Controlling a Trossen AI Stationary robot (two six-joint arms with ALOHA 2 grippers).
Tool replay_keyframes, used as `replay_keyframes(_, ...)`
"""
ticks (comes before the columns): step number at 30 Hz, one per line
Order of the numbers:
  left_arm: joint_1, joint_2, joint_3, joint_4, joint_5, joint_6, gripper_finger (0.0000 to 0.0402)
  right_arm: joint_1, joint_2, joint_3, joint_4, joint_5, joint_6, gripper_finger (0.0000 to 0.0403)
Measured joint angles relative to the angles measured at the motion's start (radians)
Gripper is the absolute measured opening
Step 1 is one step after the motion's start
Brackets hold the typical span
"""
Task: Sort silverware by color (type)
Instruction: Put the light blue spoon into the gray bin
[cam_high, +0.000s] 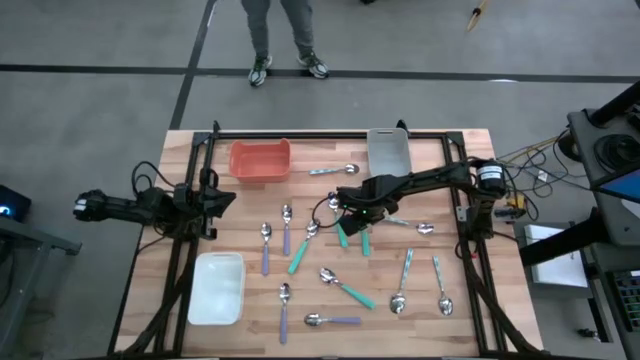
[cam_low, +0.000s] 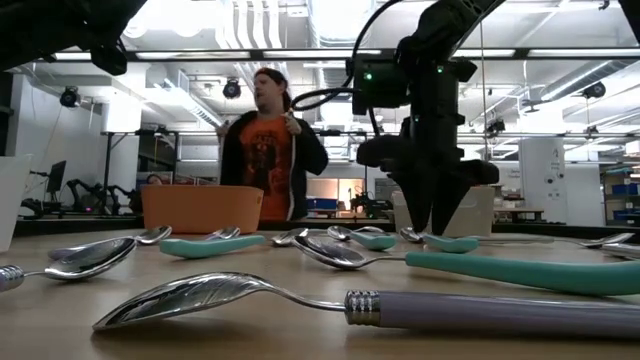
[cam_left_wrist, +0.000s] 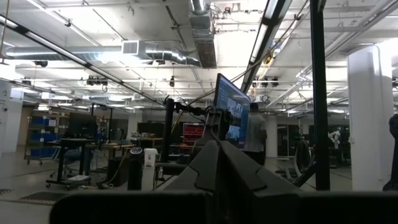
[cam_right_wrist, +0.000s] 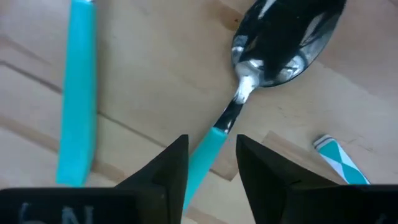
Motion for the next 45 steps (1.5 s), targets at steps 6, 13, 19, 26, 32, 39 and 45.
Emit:
replay_keyframes(6, 0.0, 0.0, 0.0, 0.0, 0.0, 0.0, 0.0, 0.0, 0.036, 0.0, 0.003, 0.011, 0.007, 0.0166)
replay_keyframes(13, 0.0, 0.0, 0.0, 0.0, 0.0, 0.0, 0.0, 0.003, 0.071, 0.005, 0.007, 0.013, 0.007, 0.0166)
replay_keyframes(19, 0.0, 0.0, 0.0, 0.0, 0.0, 0.0, 0.0, 0.009, 0.078, 0.007, 0.009, 0.021, 0.035, 0.0144)
replay_keyframes(26, 0.0, 0.0, 0.0, 0.0, 0.0, 0.0, 0.0, 0.011, 0.078, 0.005, 0.008, 0.037, 0.093, 0.0086)
replay_keyframes(32, 0.0, 0.0, 0.0, 0.0, 0.0, 0.0, 0.0, 0.016, 0.08, 0.005, 0.02, 0.042, 0.117, 0.003)
replay_keyframes(39, 0.0, 0.0, 0.0, 0.0, 0.0, 0.0, 0.0, 0.028, 0.08, 0.006, 0.04, 0.048, 0.144, 0.0025)
replay_keyframes(45, 0.0, 0.0, 0.0, 0.0, 0.0, 0.0, 0.0, 0.029, 0.051, 0.005, 0.036, 0.048, 0.093, 0.0025)
